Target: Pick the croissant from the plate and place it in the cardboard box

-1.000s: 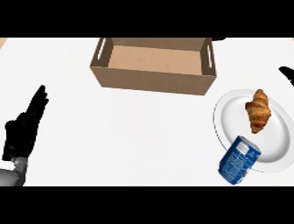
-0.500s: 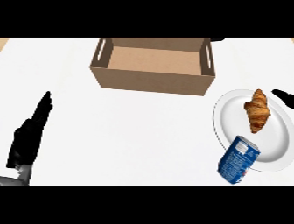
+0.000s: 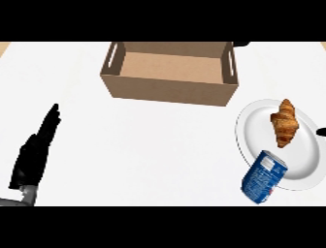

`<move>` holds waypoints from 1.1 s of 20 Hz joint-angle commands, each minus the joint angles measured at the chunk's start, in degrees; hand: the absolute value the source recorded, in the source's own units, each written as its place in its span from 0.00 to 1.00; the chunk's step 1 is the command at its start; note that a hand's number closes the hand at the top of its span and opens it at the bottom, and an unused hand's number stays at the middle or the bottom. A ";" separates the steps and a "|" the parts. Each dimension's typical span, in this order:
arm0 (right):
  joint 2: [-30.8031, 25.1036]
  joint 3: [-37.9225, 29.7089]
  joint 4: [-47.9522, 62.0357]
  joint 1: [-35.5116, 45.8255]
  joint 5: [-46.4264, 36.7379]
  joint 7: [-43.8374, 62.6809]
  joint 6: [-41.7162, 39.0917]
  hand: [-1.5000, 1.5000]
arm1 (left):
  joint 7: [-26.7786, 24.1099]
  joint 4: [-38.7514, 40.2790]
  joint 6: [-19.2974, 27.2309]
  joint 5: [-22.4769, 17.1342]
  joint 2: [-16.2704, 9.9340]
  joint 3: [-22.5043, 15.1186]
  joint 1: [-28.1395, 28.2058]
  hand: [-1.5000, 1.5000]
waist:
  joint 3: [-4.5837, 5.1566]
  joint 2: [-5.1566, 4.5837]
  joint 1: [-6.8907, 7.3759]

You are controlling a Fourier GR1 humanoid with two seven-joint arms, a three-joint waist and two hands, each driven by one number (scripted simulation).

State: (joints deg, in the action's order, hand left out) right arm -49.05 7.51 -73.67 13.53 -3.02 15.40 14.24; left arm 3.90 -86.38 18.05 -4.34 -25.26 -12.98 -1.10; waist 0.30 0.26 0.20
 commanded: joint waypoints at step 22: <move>13.47 3.76 -5.35 6.63 -14.44 31.82 -19.93 0.00 | -1.33 3.84 -5.17 5.68 6.11 6.06 -2.13 0.50 | -0.29 -0.28 -0.11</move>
State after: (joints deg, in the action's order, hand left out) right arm -38.99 12.37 -80.86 20.49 -14.12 47.74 -4.77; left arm 3.33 -85.42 13.73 0.03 -20.91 -8.38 -1.13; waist 0.02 -0.01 0.20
